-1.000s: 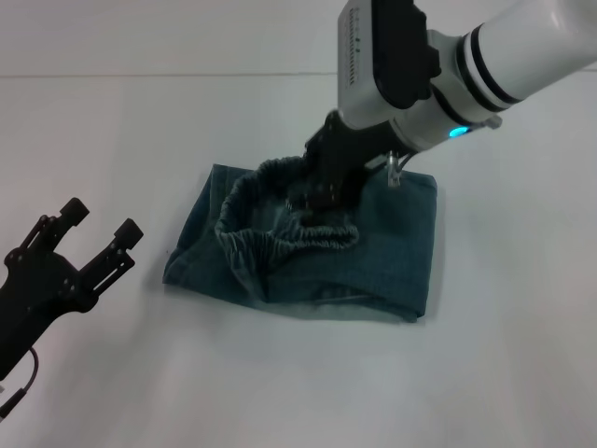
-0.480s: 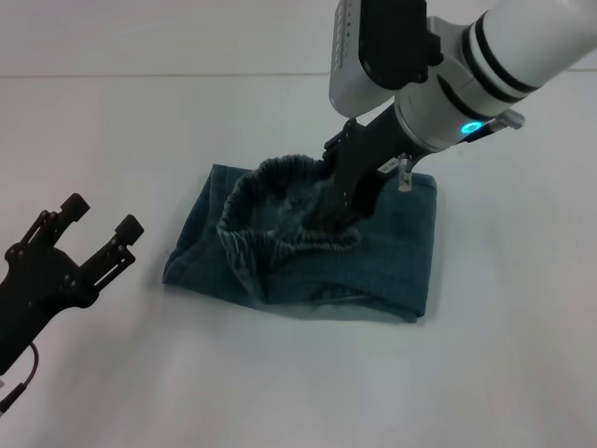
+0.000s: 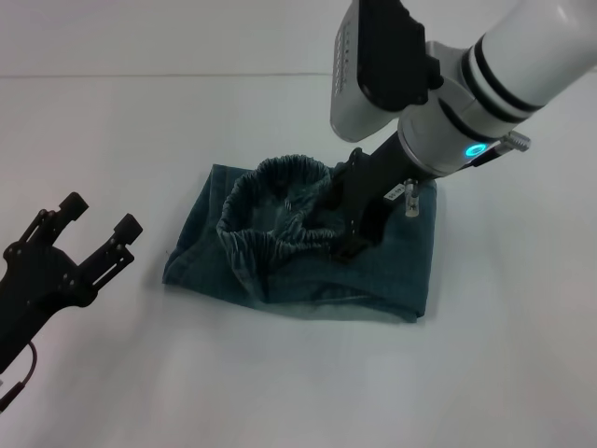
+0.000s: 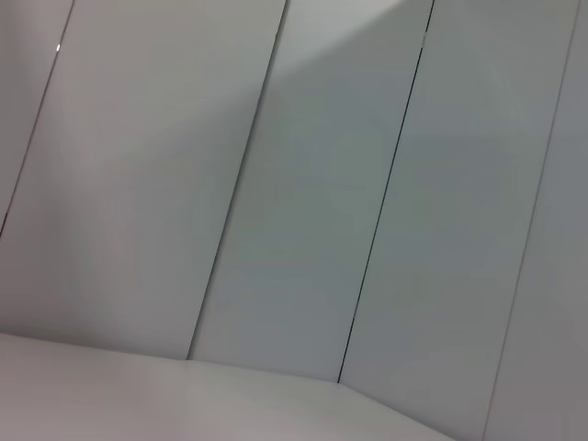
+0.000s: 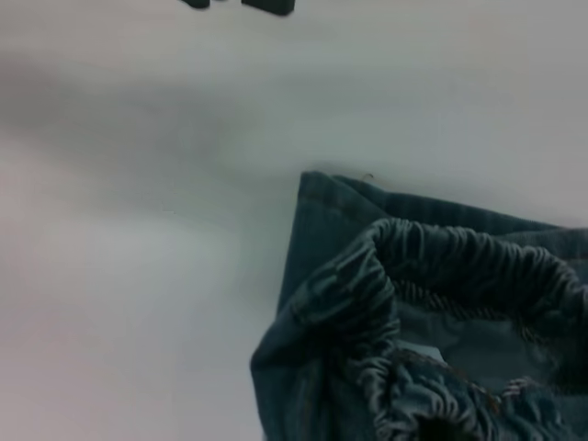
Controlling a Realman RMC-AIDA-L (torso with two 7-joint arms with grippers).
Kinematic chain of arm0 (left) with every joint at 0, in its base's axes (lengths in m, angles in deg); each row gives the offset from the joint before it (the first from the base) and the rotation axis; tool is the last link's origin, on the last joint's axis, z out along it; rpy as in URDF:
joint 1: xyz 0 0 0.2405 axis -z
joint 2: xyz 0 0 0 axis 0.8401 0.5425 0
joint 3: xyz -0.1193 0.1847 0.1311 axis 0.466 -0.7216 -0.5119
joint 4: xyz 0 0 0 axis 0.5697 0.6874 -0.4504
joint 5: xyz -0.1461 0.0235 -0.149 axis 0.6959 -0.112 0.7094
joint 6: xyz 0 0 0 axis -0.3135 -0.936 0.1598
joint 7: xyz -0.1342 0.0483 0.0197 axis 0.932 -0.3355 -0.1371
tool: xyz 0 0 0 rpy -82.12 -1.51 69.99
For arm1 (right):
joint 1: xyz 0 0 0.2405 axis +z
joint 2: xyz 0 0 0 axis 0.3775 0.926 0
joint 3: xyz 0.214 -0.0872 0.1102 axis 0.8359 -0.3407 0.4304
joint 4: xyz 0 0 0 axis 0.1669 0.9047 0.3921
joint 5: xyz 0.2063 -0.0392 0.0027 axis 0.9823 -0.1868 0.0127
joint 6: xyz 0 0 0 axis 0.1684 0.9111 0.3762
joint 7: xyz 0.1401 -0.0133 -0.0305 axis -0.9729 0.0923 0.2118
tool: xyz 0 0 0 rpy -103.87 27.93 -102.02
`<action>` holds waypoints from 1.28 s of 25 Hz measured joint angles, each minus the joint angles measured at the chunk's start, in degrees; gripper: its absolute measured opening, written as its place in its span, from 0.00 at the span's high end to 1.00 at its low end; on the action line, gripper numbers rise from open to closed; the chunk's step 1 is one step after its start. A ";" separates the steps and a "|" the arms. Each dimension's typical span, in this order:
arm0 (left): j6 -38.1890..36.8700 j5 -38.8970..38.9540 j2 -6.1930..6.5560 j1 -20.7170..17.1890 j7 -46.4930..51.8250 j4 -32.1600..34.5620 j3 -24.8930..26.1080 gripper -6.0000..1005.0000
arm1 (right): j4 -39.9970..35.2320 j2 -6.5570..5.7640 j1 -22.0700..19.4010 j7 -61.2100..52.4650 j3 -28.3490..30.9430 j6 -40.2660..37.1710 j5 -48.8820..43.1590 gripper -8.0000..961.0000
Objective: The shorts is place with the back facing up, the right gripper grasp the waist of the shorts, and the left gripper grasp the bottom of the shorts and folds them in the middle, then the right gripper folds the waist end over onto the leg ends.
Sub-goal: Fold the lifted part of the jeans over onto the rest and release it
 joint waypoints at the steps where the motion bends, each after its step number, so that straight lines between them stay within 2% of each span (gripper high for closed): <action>1: 0.00 0.00 0.00 0.00 0.00 0.00 0.00 0.12 | 0.28 0.00 -0.20 -0.06 -0.51 0.91 -0.01 0.24; 11: -0.07 0.00 0.00 0.19 -0.35 -0.15 0.00 0.12 | 5.92 0.04 -0.71 1.67 -2.04 6.61 0.89 0.27; 25: -0.01 0.00 0.09 0.53 -0.51 -0.37 -0.16 0.12 | 10.03 -0.03 -1.04 6.30 -3.27 13.71 3.64 0.30; 30: 0.00 0.00 0.09 0.53 -0.53 -0.36 -0.18 0.12 | 9.27 -0.35 -1.43 6.81 -3.10 14.39 4.26 0.54; 32: 0.03 -0.04 0.09 0.52 -0.52 -0.35 -0.18 0.12 | 9.21 -0.46 -1.39 7.61 -2.71 14.94 4.25 0.70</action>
